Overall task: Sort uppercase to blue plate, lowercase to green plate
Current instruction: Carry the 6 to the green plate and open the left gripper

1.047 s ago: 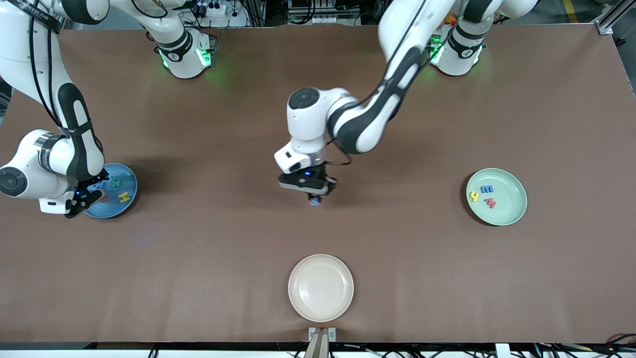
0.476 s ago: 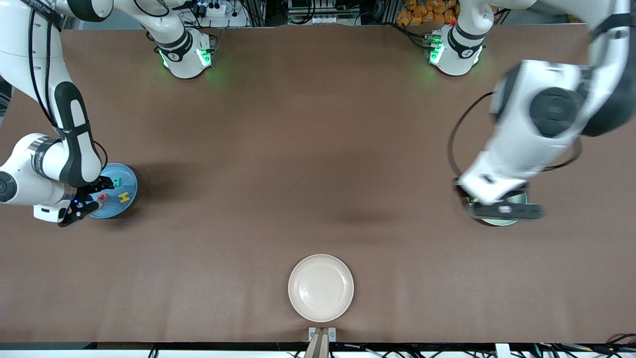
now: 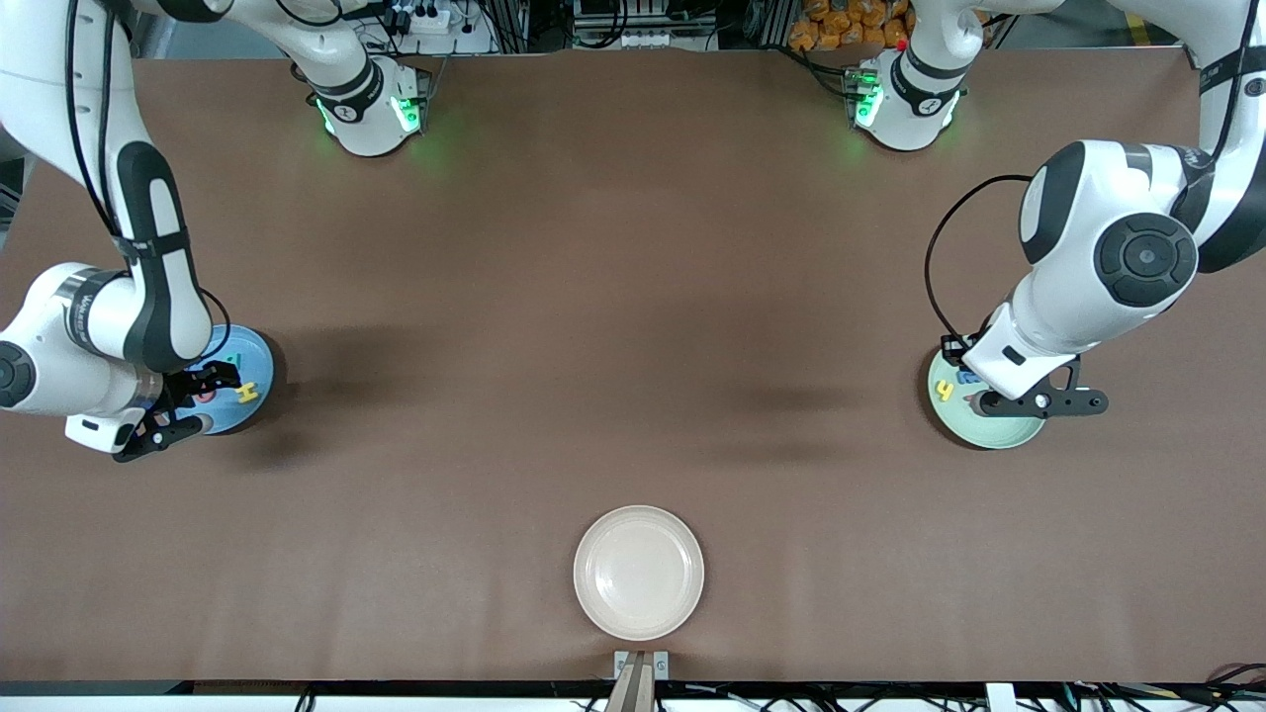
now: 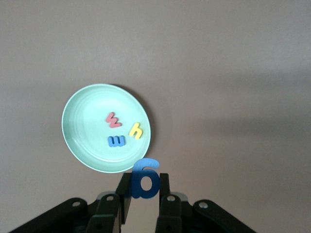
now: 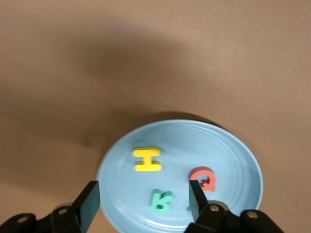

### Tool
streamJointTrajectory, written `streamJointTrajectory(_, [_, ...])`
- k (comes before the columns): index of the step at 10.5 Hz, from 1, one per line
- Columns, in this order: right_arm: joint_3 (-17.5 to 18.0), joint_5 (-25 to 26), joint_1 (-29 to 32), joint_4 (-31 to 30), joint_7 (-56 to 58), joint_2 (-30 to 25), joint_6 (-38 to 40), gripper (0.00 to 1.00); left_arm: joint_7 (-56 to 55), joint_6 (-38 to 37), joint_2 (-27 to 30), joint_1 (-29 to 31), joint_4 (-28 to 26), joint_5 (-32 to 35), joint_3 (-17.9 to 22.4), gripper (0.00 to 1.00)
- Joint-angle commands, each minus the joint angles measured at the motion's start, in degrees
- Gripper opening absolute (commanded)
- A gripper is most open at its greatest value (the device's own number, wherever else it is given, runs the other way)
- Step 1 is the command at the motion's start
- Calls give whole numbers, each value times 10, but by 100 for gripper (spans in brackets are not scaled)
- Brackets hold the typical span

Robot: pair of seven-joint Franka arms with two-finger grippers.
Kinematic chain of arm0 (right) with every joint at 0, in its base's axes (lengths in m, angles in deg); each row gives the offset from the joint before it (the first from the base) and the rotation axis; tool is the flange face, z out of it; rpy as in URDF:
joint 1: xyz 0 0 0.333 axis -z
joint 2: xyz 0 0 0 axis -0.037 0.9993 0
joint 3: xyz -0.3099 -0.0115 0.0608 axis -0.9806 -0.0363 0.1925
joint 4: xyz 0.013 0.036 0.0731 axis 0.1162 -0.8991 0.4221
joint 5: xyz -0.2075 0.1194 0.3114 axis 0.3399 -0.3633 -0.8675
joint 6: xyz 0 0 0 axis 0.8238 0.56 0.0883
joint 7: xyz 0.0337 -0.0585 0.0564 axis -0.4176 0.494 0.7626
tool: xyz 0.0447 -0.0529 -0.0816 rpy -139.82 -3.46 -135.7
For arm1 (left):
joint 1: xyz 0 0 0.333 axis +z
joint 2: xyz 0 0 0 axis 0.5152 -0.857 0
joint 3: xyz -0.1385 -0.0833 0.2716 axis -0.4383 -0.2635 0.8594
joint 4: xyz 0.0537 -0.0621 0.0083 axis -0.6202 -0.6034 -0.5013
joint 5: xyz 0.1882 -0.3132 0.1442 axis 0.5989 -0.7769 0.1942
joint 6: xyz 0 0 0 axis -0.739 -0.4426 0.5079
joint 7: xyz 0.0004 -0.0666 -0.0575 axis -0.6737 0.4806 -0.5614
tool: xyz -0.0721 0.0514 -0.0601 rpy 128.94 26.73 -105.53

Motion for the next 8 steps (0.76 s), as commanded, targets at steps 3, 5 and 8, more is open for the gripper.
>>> streamJointTrajectory(3, [29, -2, -16, 31, -104, -66, 95, 82, 49, 113, 33, 76, -139, -29, -7, 0])
streamJointTrajectory(5, [32, -2, -23, 61, -126, -92, 149, 82, 51, 187, 27, 84, -202, -31, -7, 0])
streamJointTrajectory(8, [65, 1, -16, 82, -157, -149, 175, 86, 51, 217, -18, 104, -215, -24, -6, 0])
